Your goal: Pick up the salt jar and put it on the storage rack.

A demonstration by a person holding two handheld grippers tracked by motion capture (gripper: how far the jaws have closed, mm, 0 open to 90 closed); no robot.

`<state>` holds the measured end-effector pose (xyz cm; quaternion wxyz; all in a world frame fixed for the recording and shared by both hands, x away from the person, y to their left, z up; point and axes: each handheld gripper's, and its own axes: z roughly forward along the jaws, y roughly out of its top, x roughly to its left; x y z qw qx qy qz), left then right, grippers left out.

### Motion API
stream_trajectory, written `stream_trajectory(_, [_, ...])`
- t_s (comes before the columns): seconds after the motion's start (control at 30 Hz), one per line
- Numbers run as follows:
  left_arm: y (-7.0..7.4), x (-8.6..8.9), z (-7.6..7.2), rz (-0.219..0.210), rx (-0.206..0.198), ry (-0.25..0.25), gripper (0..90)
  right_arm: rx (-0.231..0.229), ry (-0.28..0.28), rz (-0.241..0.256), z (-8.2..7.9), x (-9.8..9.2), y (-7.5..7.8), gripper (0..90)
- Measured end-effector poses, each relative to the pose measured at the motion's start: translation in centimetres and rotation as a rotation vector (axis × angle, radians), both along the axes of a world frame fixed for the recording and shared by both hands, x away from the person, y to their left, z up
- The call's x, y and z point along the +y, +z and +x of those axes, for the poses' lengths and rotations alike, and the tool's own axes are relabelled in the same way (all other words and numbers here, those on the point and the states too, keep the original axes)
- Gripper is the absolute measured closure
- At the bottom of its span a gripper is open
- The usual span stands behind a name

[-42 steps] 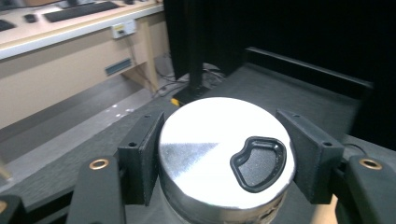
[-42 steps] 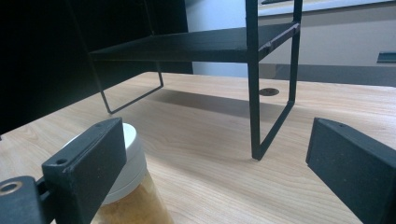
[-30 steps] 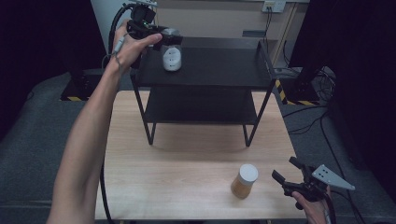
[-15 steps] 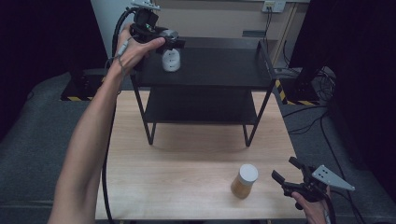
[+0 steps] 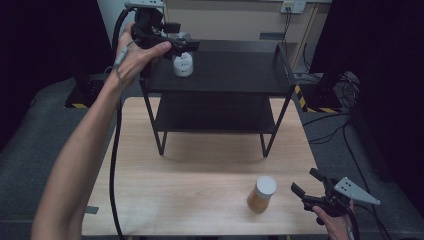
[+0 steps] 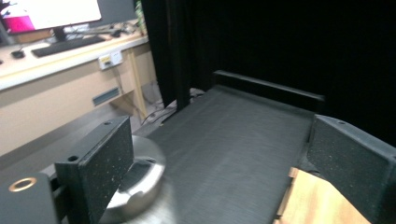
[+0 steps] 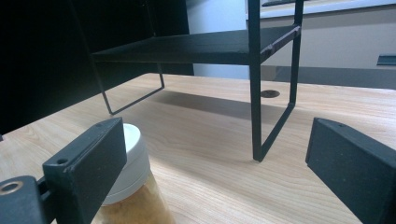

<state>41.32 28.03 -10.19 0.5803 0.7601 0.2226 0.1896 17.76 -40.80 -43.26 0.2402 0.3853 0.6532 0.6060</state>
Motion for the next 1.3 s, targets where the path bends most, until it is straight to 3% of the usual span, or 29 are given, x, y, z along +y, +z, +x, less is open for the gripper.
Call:
stream_trajectory(0.27, [-1.7, 1.3, -5.0, 0.024, -0.057, -0.071, 3.4, -0.004, -0.003, -0.01, -0.1, 0.2, 0.1, 5.6])
stream_trajectory(0.37, [-3.2, 1.9, -6.4, -0.004, -0.059, -0.081, 3.2, -0.005, -0.006, -0.013, -0.2, 0.2, 0.2, 5.6])
stream_trajectory(0.47, [-4.8, 2.5, -8.0, 0.001, -0.072, -0.082, 2.7, -0.007, -0.008, -0.014, -0.3, 0.2, 0.1, 5.6])
stream_trajectory(0.7, [-8.9, 4.1, -9.9, -0.02, -0.062, -0.075, 2.7, -0.001, -0.018, -0.019, -0.4, 0.3, 0.1, 5.7])
stream_trajectory(0.9, [-11.9, 4.5, -11.3, 0.029, -0.066, -0.036, 2.2, 0.002, -0.019, -0.027, -0.3, 0.4, 0.1, 5.8])
stream_trajectory(1.3, [-17.6, 5.8, -13.3, -0.017, -0.065, 0.017, 2.2, 0.001, -0.026, -0.033, -0.6, 0.4, 0.1, 5.8])
